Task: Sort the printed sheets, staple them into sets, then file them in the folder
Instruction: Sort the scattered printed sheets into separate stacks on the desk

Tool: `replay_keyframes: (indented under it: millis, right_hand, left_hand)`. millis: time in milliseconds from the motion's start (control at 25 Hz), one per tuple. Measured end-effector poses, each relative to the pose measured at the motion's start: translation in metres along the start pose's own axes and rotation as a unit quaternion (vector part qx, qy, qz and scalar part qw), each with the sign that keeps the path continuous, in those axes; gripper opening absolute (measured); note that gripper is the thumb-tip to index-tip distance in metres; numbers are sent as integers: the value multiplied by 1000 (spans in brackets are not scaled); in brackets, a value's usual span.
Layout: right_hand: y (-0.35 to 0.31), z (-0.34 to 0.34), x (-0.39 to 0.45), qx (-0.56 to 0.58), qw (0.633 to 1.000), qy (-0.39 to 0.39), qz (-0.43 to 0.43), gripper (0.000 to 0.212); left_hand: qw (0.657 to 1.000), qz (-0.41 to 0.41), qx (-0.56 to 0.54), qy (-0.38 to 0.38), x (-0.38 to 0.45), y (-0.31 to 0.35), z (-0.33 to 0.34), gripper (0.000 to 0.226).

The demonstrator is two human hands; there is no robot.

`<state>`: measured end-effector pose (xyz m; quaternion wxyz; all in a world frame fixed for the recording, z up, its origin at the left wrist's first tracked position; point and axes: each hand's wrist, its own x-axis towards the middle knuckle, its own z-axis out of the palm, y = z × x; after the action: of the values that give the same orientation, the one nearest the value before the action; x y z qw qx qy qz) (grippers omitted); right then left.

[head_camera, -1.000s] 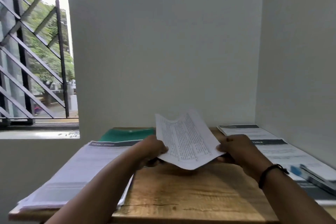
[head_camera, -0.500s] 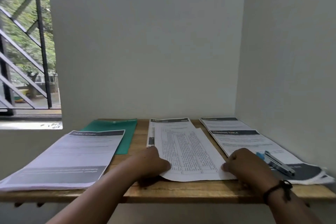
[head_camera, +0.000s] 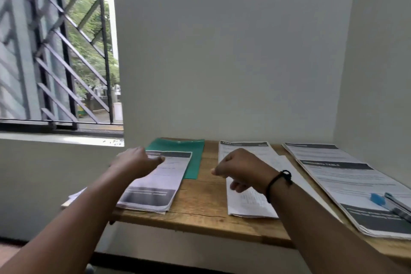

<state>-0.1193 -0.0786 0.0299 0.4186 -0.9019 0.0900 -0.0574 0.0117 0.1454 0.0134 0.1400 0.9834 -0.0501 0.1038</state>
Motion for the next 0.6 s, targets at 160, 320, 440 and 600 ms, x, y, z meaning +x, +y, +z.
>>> replay_keyframes:
  millis: [160,320,440,600]
  right_hand:
    - [-21,58,31,130,987,-85,44,39]
    - [-27,96,43,163,981,-80,72,36]
    - [-29,102,47,151,984,-70,69,24]
    - [-27,108,50,144,986,-71,46,10]
  left_hand:
    - [989,-141,-36,-2,25,-76,6,84]
    - [962,-178,-203,-49,27,-95,4,58]
    - [938,-191,-276,-89,29,-99,2,56]
    - [955,-181,-215,-94,30,-94,1,40]
